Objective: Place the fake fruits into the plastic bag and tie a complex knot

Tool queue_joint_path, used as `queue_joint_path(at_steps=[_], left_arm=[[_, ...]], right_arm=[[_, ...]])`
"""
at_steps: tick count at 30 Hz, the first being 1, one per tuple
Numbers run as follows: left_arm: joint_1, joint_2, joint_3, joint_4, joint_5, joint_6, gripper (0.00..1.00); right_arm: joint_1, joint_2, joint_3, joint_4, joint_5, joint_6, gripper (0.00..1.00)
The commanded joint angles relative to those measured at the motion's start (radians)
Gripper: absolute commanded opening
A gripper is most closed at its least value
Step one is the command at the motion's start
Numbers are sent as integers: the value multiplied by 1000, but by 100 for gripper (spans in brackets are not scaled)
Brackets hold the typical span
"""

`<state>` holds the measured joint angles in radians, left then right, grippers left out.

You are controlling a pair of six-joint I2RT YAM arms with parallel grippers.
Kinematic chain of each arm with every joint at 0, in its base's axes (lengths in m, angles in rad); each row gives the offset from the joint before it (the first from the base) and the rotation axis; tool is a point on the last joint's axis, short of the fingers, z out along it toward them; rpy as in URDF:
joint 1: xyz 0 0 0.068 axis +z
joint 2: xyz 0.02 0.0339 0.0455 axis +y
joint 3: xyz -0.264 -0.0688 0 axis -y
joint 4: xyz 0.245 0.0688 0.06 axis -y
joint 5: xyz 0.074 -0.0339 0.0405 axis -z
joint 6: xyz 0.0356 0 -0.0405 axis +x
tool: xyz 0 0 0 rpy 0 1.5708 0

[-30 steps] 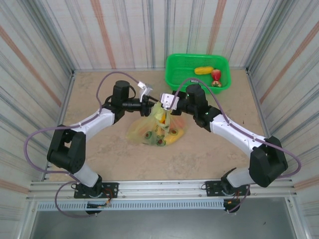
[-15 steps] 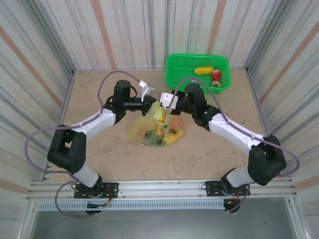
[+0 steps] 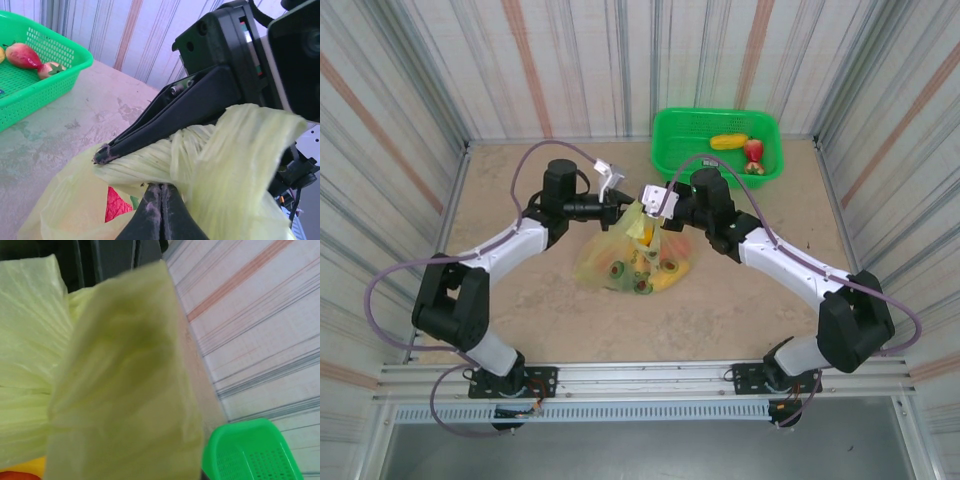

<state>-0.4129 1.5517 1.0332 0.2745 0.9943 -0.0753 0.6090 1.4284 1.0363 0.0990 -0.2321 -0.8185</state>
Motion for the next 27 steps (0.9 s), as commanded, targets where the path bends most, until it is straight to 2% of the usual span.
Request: queue_joint_path(at_steps=[1, 5, 6, 8, 12, 17, 19, 23, 27], left_arm=[[15, -51, -31, -24, 3, 34, 0], [-7, -58, -27, -74, 16, 91, 0], [-18, -51, -19, -101, 14, 111, 11], [-28, -40, -23, -102, 0, 120, 24], [-42, -9, -29, -42, -37, 102, 40], [-39, 16, -19, -3, -83, 81, 41], [-23, 12, -32, 14, -84, 68, 39], [16, -23, -105, 160, -63, 11, 35], [30, -19, -106, 154, -60, 32, 31]], right_arm=[[5, -16, 15, -32, 18, 31, 0], [3, -20, 17, -36, 14, 35, 0], [3, -19, 17, -36, 8, 37, 0], [4, -19, 19, -32, 1, 46, 0], [13, -17, 18, -25, -9, 60, 0], [18, -18, 16, -25, -13, 64, 0], [16, -22, 14, -32, -18, 64, 0], [11, -26, 19, -55, -34, 65, 0], [8, -26, 23, -78, -52, 75, 0]])
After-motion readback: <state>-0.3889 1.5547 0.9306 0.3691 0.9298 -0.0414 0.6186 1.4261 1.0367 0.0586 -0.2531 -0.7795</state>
